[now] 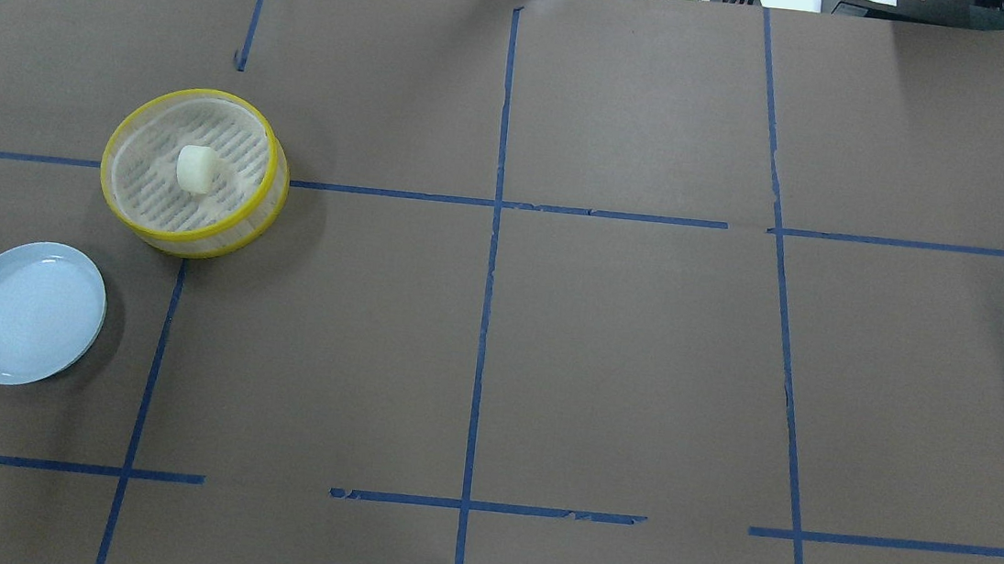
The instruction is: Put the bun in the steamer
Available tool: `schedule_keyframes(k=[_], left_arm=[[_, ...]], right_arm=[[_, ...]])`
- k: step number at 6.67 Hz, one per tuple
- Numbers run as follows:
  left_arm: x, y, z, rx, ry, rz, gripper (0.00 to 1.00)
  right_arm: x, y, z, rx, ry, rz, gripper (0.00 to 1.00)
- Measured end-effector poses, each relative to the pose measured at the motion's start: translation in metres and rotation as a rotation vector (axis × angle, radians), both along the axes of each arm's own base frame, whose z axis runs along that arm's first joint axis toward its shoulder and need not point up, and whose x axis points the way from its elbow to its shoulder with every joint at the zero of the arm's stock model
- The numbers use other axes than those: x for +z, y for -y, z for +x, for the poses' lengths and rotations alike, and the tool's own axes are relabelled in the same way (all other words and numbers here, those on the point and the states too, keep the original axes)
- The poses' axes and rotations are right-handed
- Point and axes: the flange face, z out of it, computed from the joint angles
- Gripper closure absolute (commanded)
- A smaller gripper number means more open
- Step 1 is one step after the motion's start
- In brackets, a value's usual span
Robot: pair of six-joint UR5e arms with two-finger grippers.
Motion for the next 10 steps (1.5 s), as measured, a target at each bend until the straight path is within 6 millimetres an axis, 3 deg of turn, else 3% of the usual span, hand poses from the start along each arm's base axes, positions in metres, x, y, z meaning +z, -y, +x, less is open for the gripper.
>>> schedule_keyframes(k=[2,6,10], left_arm=[[0.010,-0.012,0.001,0.002,-0.001,-0.012,0.00],[-0.004,-0.001,0.001,0.001,-0.003,0.009,0.00],[-0.006,-0.001,0.001,0.000,-0.002,0.008,0.00]], right_arm=[[0.000,0.000,0.000,0.000,0.000,0.000,0.00],[0.000,0.000,0.000,0.000,0.000,0.000,0.00],[0.000,0.000,0.000,0.000,0.000,0.000,0.00]])
